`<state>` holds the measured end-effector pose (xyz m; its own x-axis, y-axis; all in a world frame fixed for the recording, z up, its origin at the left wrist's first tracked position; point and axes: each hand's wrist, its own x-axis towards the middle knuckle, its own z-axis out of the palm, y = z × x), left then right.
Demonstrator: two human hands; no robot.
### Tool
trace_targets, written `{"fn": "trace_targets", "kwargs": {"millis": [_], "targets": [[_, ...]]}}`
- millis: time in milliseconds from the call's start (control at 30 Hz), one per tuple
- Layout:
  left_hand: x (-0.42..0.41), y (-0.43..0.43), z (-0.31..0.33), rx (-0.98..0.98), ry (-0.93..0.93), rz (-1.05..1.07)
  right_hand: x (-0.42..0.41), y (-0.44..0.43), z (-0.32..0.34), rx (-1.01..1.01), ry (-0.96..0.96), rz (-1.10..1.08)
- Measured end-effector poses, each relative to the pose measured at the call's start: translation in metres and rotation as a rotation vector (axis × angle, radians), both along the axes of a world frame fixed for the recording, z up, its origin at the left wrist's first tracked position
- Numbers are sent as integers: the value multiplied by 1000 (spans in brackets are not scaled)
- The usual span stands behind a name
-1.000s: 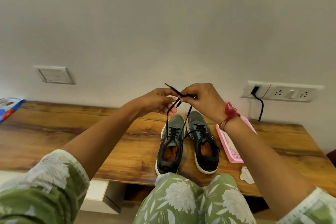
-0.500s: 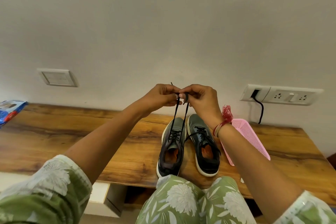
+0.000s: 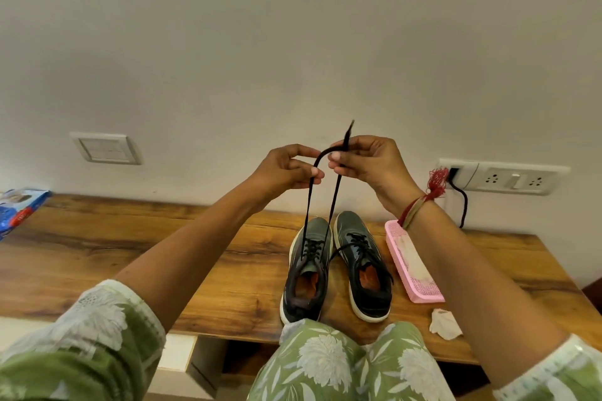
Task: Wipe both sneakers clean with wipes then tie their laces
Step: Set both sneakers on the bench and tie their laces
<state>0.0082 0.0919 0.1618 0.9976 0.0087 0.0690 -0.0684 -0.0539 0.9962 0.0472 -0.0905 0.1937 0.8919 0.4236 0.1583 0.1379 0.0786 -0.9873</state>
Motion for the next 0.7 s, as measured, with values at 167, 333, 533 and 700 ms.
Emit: {"fn": "trace_targets", "kwargs": {"millis": [167, 333, 533, 700], "targets": [[2, -2, 16, -47, -43, 25, -3, 1, 12, 6, -20, -11], [3, -6, 39, -29, -107, 61, -6, 3, 27, 27, -51, -8], [2, -13, 54, -29, -155, 108, -7, 1, 34, 26, -97, -49], [4, -20, 63, -10, -158, 139, -3, 2, 31, -6, -128, -213]]}}
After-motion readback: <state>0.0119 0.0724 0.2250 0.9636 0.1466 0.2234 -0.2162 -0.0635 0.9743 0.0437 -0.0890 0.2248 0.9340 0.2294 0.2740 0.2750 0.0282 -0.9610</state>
